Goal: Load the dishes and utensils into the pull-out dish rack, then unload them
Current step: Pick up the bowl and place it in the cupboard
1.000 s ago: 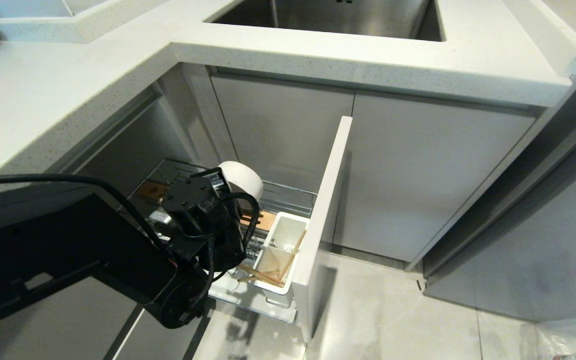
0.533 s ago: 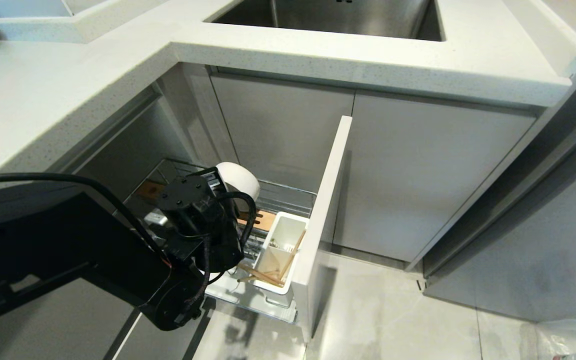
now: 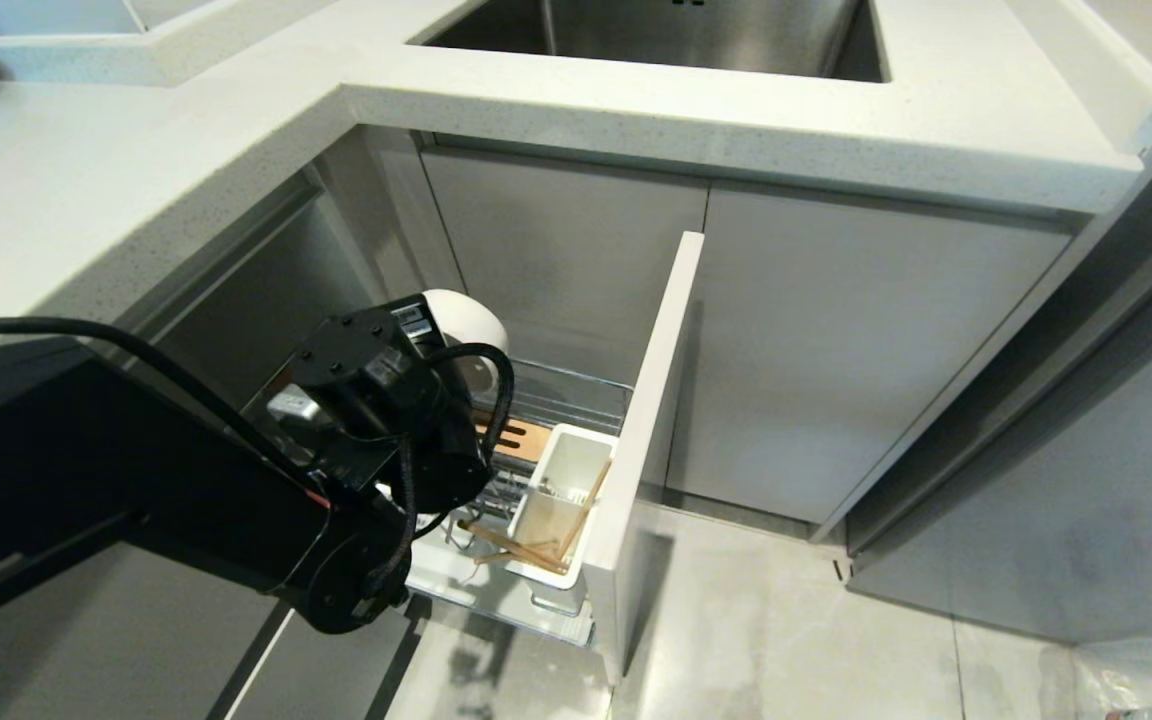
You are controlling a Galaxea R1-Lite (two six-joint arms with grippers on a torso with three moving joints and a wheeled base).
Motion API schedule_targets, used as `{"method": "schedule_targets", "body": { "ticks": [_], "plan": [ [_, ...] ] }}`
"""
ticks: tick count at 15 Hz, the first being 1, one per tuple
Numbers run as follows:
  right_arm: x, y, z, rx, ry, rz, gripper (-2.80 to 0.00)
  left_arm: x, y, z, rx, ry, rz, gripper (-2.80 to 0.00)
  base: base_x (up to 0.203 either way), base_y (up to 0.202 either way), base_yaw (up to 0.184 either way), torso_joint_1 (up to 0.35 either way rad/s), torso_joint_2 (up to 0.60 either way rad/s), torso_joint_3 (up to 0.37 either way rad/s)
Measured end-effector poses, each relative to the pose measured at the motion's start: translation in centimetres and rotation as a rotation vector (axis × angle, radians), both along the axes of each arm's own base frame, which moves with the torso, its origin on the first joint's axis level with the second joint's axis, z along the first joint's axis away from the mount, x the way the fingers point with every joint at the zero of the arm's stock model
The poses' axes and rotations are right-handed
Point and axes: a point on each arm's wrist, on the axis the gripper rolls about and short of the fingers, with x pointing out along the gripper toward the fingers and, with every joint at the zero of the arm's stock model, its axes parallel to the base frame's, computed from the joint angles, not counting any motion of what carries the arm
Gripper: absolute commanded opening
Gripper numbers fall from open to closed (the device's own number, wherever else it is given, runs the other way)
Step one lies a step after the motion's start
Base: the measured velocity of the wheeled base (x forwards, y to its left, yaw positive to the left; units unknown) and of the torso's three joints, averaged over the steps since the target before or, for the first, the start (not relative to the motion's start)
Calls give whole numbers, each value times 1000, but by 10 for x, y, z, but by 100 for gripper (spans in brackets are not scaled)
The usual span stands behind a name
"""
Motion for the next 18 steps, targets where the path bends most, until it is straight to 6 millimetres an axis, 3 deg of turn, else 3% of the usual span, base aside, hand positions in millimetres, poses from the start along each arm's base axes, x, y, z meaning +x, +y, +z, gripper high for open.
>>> {"method": "schedule_targets", "body": {
  "ticks": [3,18],
  "plan": [
    [0,0,0,0,0,0,-280,8,-4,6,-34,-25,35,-280,0,0,0,0,0,0],
    [0,0,0,0,0,0,-280,30,-16,-22,-73,-20,53,-280,0,0,0,0,0,0]
  ]
}}
